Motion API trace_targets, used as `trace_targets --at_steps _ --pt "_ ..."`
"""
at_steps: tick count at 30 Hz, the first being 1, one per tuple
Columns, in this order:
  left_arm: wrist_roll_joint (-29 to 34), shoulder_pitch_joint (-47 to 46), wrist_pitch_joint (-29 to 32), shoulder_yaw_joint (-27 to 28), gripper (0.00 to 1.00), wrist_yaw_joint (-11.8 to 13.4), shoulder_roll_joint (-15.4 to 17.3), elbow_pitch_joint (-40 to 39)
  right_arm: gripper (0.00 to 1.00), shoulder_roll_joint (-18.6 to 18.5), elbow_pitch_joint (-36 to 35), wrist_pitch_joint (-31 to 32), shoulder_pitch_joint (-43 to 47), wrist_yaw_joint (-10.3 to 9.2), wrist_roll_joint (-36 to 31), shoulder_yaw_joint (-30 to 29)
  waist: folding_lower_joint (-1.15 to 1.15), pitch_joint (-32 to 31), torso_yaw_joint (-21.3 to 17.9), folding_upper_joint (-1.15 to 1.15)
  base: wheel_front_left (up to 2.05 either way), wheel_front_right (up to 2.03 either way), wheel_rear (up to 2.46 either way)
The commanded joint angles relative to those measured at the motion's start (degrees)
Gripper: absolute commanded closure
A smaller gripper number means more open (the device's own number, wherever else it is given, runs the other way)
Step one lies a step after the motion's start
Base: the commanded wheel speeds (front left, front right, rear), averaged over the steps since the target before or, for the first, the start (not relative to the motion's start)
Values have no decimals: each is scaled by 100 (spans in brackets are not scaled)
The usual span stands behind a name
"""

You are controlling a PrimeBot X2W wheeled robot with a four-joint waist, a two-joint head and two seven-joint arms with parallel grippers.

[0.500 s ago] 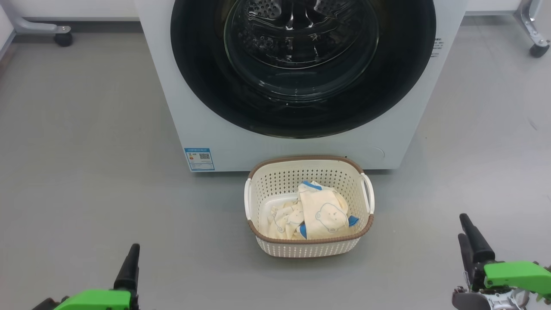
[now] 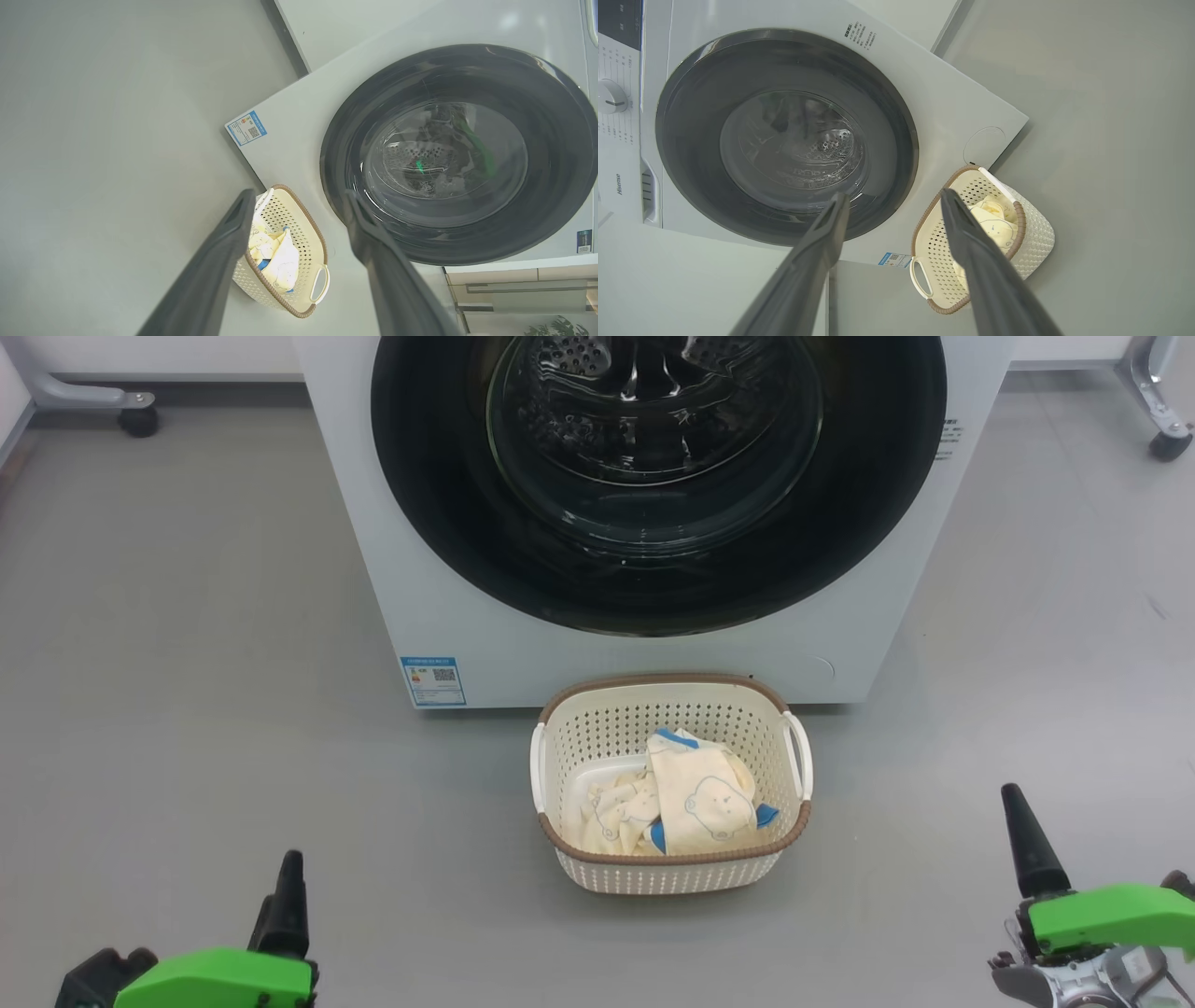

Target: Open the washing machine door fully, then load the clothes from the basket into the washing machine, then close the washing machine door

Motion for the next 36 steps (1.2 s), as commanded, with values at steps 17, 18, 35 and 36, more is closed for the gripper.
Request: trace_targets --at_steps 17,18,35,36 --pt "1807 -391 -323 -226 0 152 213 -453 0 -143 -399 -253 -303 -8 -1725 13 0 -13 10 0 0 0 0" --pt "1885 -393 -340 -246 0 153 218 -461 0 -144 -404 -254 -303 -9 -1801 29 0 -16 13 0 0 0 0" --pt "3030 -478 -627 -492 0 155 244 -451 0 -169 -569 -340 -317 -11 -3146 357 0 2 19 0 0 0 0" --pt "3099 -483 -644 -505 0 158 246 -444 0 -170 -583 -342 -315 -11 -3221 372 0 2 19 0 0 0 0"
